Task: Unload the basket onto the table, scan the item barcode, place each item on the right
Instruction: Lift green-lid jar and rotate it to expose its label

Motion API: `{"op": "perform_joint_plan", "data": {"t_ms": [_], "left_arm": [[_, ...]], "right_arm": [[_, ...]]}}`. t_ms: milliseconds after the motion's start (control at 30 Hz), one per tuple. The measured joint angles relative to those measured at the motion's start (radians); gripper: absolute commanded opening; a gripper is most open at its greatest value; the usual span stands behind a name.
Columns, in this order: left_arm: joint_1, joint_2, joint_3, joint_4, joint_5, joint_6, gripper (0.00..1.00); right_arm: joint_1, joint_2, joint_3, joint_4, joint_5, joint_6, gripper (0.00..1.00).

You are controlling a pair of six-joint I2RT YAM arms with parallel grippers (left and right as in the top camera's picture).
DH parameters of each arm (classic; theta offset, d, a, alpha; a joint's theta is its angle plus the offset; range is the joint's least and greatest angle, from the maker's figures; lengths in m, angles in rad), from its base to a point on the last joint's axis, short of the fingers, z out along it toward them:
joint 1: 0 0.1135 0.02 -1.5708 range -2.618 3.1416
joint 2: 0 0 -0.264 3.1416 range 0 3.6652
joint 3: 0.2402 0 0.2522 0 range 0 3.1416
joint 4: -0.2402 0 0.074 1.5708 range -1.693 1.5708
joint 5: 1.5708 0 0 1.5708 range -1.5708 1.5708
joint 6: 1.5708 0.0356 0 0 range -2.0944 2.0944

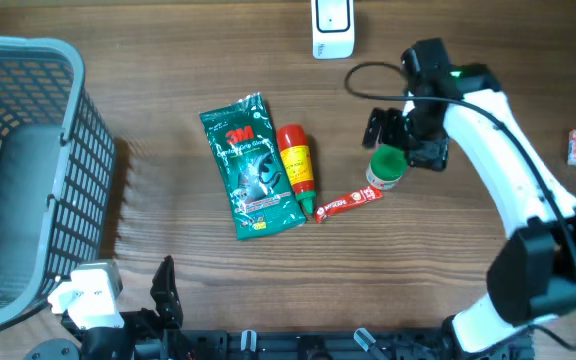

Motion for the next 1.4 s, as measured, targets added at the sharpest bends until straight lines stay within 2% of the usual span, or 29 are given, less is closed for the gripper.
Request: {"op": "perform_joint_plan", "data": {"t_ms": [100, 233, 433, 700, 800, 933, 1167, 1267, 1400], "left_arm": [[0.000, 0.000, 0.000, 0.000, 0.000, 0.000, 1.00], [0.000, 0.000, 0.000, 0.000, 0.000, 0.000, 1.00], [0.000, 0.000, 0.000, 0.000, 0.000, 0.000, 1.00], [0.000, 0.000, 0.000, 0.000, 0.000, 0.000, 1.00], [0.000, 0.000, 0.000, 0.000, 0.000, 0.000, 1.00], [0.000, 0.000, 0.000, 0.000, 0.000, 0.000, 1.00], [0.000, 0.000, 0.000, 0.000, 0.000, 0.000, 1.00], [0.000, 0.000, 0.000, 0.000, 0.000, 0.000, 1.00], [0.000, 0.000, 0.000, 0.000, 0.000, 0.000, 1.00]], "right_arm": [[0.000, -0.008, -0.007, 0.003, 0.007, 0.267, 1.00], [0.000, 0.029, -0.079, 0.066, 0.029, 0.478, 1.00], [0.000, 0.143, -0.092, 0.116, 0.049, 0.577, 0.99], [0.000, 0.270, -0.084, 0.185, 0.041, 0.593, 0.70], [0.000, 0.271, -0.084, 0.179, 0.031, 0.560, 0.57], [-0.011, 0.272, -0.083, 0.163, -0.071, 0.380, 0.56], [-0.010, 0.292, -0.058, -0.153, -0.281, -0.024, 0.56], [-0.010, 0.261, -0.050, -0.275, -0.322, -0.127, 0.57], [0.004, 0.185, -0.050, -0.354, -0.342, -0.194, 0.58]]}}
